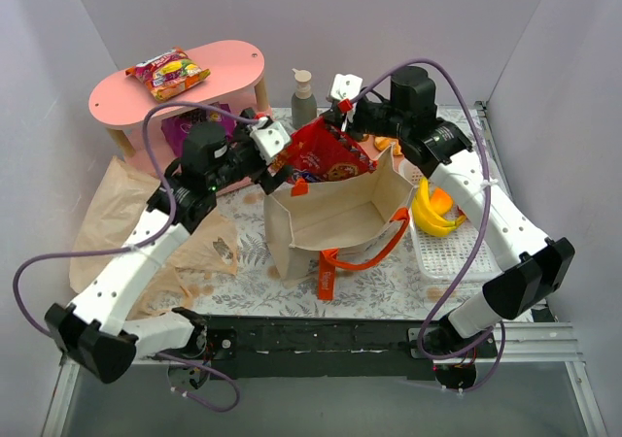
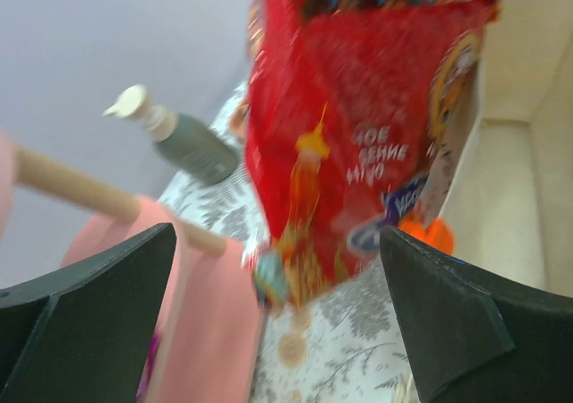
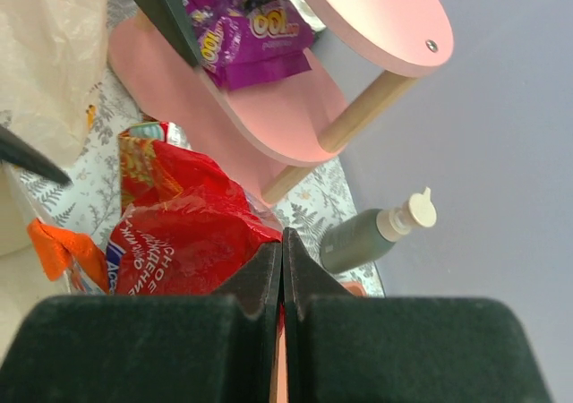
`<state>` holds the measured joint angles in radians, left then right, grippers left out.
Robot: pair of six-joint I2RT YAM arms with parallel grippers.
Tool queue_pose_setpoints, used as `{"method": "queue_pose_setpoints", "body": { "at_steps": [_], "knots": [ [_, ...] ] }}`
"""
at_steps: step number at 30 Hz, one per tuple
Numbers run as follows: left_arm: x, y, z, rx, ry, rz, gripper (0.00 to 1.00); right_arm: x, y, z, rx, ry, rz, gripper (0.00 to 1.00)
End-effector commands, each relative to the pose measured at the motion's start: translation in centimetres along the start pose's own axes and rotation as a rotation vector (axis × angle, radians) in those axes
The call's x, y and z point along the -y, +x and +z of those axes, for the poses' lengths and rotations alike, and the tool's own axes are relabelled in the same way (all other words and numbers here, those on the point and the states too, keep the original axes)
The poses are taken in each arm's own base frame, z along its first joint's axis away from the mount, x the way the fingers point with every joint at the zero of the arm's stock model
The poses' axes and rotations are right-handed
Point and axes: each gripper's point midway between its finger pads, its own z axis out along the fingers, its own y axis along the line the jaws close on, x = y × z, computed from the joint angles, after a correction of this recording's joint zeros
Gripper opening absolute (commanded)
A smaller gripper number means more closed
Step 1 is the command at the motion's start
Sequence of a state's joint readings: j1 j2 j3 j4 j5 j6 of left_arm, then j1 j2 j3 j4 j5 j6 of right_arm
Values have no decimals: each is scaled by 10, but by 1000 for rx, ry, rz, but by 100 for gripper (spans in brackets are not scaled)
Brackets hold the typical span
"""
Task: Untie the knot of the grocery bags and take out the mixed food
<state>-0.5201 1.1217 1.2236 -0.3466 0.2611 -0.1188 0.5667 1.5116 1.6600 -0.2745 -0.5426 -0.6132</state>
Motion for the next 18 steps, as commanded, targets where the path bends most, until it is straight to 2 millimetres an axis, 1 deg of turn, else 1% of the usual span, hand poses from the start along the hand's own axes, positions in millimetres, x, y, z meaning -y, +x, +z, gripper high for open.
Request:
{"method": "queue_pose_setpoints", "body": {
  "at_steps": [1,3,6,7,8,11,12,14,15,16,18],
  "knots": [
    [27,-20,22,72,209,-16,97,26,-83,-15,219,51,-163,1],
    [37,-11,34,42,283,-34,94,27,-84,-15,224,53,-163,1],
    [51,1,41,5,363,-52,89,27,-81,-15,221,65,-157,1],
    [54,4,42,-2,381,-47,84,28,-81,-15,222,76,-162,1],
    [59,9,41,-18,401,-55,75,26,-78,-15,219,76,-160,1],
    [68,20,44,-54,449,-82,59,27,-72,-12,216,88,-143,1],
    [70,23,44,-65,457,-87,46,27,-71,-12,216,88,-138,1],
    [69,28,49,-99,456,-103,35,27,-69,-10,213,88,-132,1],
    [68,29,49,-108,453,-113,28,26,-66,-10,209,87,-127,1],
    [66,30,52,-119,440,-118,24,25,-65,-9,209,83,-124,1],
    [60,22,53,-105,420,-139,17,25,-64,-10,205,87,-121,1]
  ]
}}
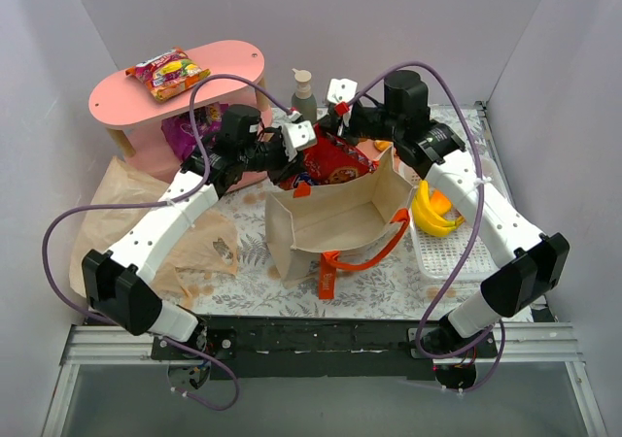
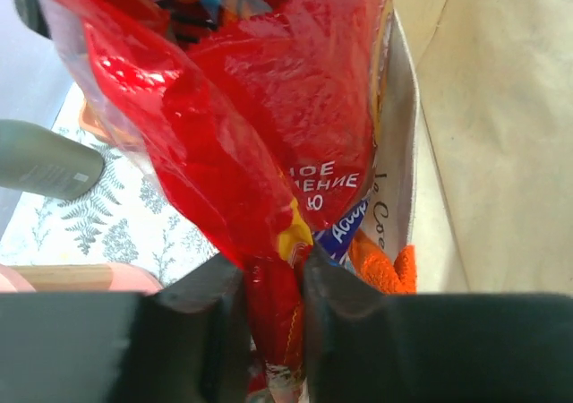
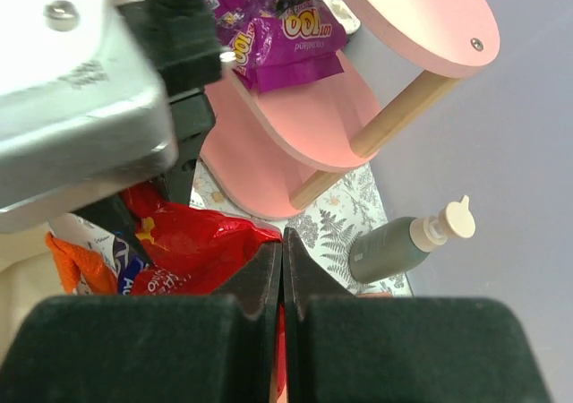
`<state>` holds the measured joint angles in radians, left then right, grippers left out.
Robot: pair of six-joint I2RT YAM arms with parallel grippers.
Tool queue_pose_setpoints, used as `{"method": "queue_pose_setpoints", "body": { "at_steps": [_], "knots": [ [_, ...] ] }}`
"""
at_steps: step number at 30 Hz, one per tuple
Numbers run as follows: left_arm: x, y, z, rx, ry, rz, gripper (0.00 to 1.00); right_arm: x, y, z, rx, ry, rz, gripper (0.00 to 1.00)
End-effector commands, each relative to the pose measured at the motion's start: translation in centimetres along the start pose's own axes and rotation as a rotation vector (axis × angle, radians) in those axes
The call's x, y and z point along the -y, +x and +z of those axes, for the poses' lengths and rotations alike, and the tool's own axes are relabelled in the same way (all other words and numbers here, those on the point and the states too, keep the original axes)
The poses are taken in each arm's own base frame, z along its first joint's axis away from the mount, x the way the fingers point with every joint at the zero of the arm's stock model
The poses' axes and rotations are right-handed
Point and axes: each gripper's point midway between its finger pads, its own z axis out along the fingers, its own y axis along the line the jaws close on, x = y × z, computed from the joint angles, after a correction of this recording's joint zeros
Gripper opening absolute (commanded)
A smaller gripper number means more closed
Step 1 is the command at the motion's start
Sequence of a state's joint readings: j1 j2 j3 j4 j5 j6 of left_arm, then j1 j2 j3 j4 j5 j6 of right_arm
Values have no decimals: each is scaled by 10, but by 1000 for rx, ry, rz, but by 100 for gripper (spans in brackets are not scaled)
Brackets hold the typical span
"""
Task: Untie the knot of the grocery bags and take out the mixed food
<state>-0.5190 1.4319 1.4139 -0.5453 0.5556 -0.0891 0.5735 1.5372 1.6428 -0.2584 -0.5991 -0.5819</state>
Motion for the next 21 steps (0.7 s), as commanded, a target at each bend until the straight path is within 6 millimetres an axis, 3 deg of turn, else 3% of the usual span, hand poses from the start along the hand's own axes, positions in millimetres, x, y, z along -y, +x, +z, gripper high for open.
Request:
{"method": "queue_pose_setpoints", "body": {
  "at_steps": [1,4,5,6,7,8,10,14,17,21],
  "knots": [
    [5,-14,-7,13,21,-44,8,34,-73,-23,184,146,-170,1],
    [-2,-20,-9,28,-20,-61,0,37,-67,-25,167,174,-155,1],
    [-9,-20,-12,20,-66,-60,0,39,-69,-28,169,197,-141,20],
    [-14,-22,-15,19,-95,-57,0,46,-75,-31,187,243,-143,30],
    [-19,-23,-19,16,-129,-47,0,57,-68,-35,161,314,-103,50],
    [-29,-28,-24,25,-184,-28,0,65,-72,-43,163,367,-90,62],
    [-48,-30,-42,10,-322,21,0,83,-69,-55,164,475,-34,75],
    [-75,-39,-73,2,-520,122,0,106,-72,-80,178,596,43,79],
    [-94,-28,-93,-67,-666,163,0,108,-66,-82,158,606,41,78],
    [-98,-6,-106,-157,-740,237,0,107,-60,-80,138,599,43,78]
  ]
}}
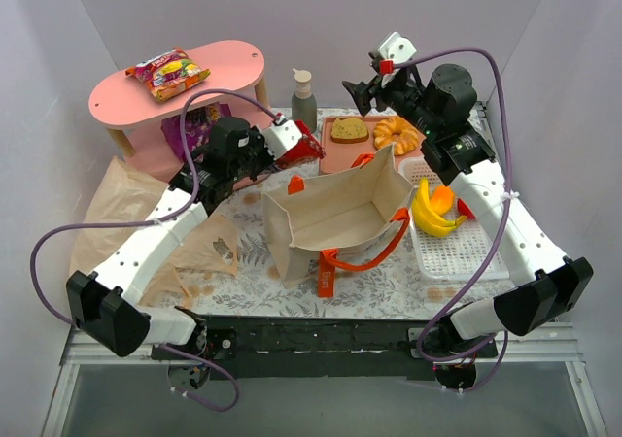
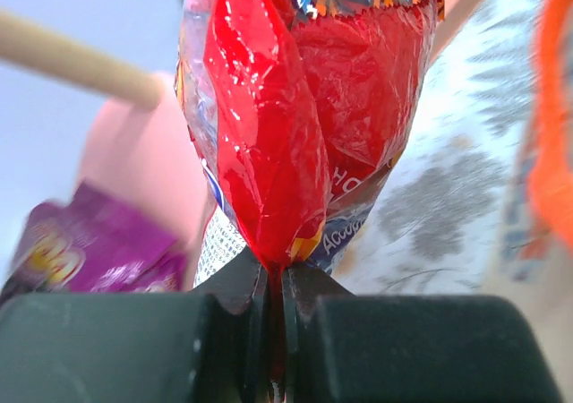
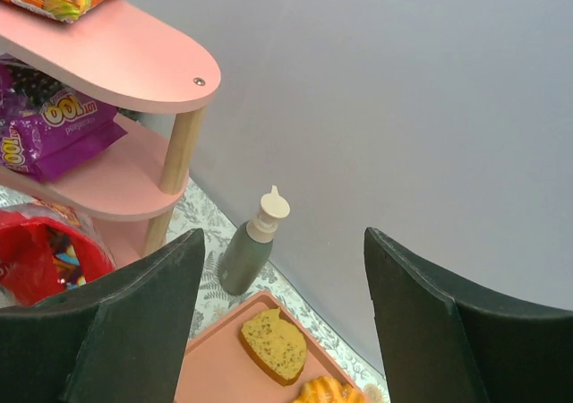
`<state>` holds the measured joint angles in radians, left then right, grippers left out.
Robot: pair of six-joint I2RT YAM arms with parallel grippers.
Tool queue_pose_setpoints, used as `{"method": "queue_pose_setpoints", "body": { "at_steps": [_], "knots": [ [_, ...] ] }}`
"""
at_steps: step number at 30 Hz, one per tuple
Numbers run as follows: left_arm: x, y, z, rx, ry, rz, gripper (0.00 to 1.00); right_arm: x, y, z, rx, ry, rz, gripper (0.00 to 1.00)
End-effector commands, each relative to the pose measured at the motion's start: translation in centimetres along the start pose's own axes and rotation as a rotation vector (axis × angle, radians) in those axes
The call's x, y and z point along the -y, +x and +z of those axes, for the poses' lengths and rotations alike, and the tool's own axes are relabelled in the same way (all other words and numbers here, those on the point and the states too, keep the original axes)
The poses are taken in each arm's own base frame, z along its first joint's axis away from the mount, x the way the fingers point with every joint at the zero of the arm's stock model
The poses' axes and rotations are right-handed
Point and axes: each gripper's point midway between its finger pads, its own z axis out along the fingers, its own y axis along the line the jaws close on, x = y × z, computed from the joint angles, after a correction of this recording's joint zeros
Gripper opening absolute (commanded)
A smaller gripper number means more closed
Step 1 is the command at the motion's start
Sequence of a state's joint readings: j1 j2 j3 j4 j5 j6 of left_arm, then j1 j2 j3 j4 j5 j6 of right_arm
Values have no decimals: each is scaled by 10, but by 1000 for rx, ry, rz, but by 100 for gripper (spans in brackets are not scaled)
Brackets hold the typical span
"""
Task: Untie the knot of the grocery bags and take out the mixed food
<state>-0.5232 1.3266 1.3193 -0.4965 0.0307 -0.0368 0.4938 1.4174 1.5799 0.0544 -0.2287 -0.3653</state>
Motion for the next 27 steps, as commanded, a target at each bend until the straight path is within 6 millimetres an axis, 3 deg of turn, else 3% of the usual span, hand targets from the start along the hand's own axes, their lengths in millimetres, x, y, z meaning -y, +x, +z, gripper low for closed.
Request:
{"method": "queue_pose_setpoints", "body": {
  "at_steps": [1,4,5,7,8,11,12,13,15,22,27],
  "knots": [
    [-59,-22,-42,79,-307,119,0,10,-18,-2,45,48,12,78],
    [-58,-10,-47,51,-334,161,0,7,-16,2,42,30,17,78],
    [-50,7,-40,16,-322,175,0,7,-17,2,40,26,19,78],
    [-47,17,-38,-1,-339,223,0,6,-16,3,38,19,22,78],
    [-42,30,-36,-28,-346,243,0,5,-15,3,35,18,23,78],
    [-48,34,-39,-21,-422,295,0,4,-12,3,25,11,26,78],
    [-42,47,-35,-44,-422,314,0,2,-11,3,20,6,28,78],
    [-49,42,-36,-25,-467,346,0,2,-10,2,17,4,29,77],
    [-47,57,-31,-69,-490,385,0,1,-7,2,8,0,29,78],
    [-62,49,-33,-53,-592,404,0,-1,-2,-3,-11,-1,10,78],
    [-62,57,-34,-74,-630,462,0,-5,5,-7,-25,-5,7,78]
  ]
}}
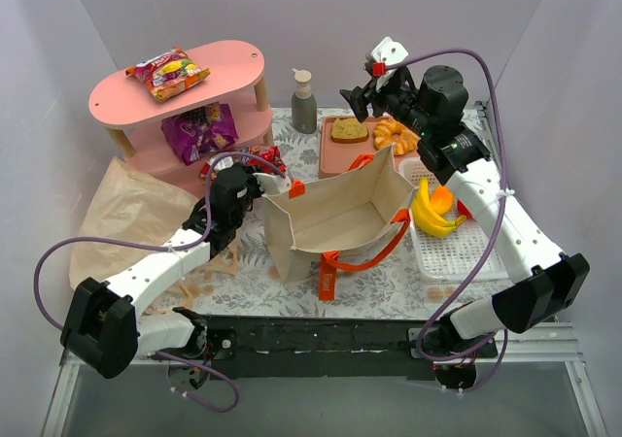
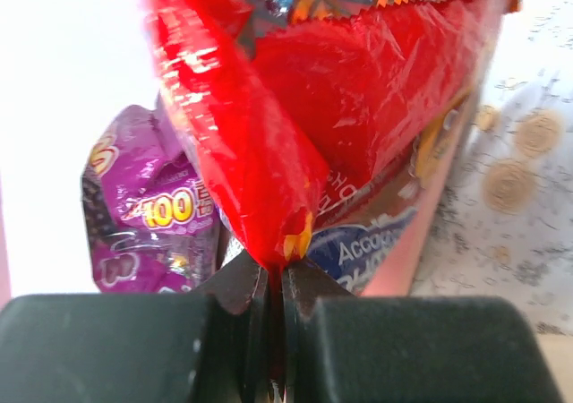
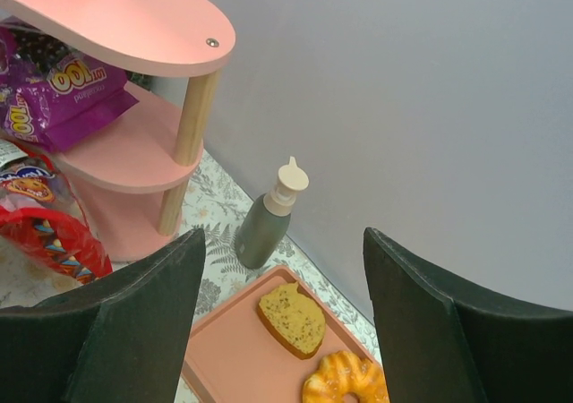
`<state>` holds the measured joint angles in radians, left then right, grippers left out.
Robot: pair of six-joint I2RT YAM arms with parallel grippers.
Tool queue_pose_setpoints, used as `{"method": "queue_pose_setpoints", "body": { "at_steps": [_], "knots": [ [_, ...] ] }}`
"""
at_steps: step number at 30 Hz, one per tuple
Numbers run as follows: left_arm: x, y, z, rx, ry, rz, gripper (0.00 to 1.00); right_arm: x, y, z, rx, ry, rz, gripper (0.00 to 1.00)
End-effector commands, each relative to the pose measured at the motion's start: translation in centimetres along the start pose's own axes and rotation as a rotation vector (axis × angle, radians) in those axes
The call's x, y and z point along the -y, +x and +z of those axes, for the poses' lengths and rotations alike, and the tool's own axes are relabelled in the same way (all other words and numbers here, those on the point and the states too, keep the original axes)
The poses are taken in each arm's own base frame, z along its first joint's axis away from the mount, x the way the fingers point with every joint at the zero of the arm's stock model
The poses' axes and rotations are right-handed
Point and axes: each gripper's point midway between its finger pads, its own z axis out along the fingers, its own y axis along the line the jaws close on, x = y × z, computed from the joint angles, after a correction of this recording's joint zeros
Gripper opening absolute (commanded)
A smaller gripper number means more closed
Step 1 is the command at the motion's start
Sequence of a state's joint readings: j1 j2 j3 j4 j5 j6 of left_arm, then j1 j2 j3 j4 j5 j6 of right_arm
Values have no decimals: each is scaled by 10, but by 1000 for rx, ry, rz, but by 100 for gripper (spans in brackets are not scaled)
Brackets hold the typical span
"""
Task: Untie the knot of the grocery bags and take out the mixed food
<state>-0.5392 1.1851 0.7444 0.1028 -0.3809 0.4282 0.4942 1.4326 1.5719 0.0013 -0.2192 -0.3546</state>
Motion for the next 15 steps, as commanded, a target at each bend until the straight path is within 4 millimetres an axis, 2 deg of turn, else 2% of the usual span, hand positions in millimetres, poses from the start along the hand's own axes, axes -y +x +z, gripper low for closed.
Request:
{"method": "queue_pose_setpoints", "body": {
  "at_steps": [1,7,8,13,15],
  "knots": [
    [-61,-15,-15,52,-249,-3,0,3,-18,-11,47,16,-28,77],
    [-47,0,-15,25,-250,15,0,2,-16,-12,36,14,-40,77],
    [-38,7,-13,8,-242,24,0,3,-15,-11,35,14,-41,78],
    [-40,18,-11,-13,-294,5,0,2,-14,-10,30,7,-47,78],
    [-44,31,-7,-50,-333,-2,0,2,-14,-10,27,9,-48,78]
  ]
}}
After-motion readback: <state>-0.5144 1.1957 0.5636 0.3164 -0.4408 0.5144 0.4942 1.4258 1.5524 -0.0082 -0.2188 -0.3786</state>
